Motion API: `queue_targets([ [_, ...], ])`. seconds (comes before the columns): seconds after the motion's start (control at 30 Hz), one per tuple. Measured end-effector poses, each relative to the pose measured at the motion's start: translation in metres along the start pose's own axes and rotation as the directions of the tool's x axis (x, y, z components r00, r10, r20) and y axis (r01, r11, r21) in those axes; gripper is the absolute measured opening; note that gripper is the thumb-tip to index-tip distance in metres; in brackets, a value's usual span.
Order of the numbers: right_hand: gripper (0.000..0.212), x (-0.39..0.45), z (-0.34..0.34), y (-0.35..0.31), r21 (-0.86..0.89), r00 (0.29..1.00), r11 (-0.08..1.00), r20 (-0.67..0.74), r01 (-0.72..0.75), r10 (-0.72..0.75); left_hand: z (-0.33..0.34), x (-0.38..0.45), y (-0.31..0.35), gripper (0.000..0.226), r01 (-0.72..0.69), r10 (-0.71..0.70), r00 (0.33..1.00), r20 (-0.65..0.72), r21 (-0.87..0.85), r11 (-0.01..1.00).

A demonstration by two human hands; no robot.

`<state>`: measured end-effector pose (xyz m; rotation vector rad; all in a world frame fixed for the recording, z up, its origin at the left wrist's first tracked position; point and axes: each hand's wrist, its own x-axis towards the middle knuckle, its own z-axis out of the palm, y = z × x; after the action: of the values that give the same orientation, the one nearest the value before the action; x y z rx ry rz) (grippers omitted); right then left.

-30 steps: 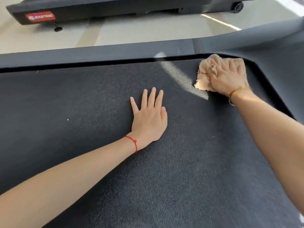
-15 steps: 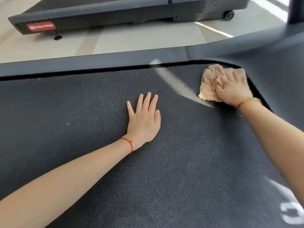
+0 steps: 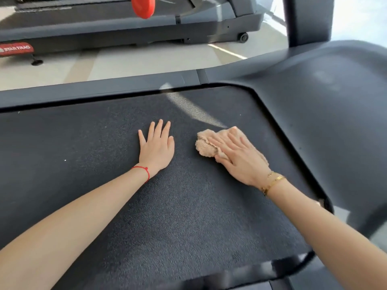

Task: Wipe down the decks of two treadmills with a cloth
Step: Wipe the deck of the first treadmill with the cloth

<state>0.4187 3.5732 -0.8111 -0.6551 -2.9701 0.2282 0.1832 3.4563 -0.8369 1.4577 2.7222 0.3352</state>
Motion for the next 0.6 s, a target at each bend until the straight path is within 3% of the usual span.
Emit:
queue_targets([
  [0.23, 0.05, 0.007, -0.001, 0.005, 0.058, 0.985, 0.985, -0.037, -0.164, 0.166, -0.004, -0.031, -0.003, 0.054, -0.036, 0.036, 0.999, 0.018, -0.015, 0.999],
  [0.43, 0.048, -0.01, -0.012, 0.037, 0.079, 0.912, 0.923, -0.139, -0.377, 0.385, -0.012, -0.079, -0.015, 0.055, -0.094, 0.094, 0.994, 0.053, 0.006, 0.996],
  [0.6, 0.048, -0.032, -0.013, 0.026, 0.075, 0.924, 0.934, -0.142, -0.348, 0.356, -0.015, -0.109, -0.024, 0.056, -0.124, 0.123, 0.99, 0.064, 0.013, 0.992],
])
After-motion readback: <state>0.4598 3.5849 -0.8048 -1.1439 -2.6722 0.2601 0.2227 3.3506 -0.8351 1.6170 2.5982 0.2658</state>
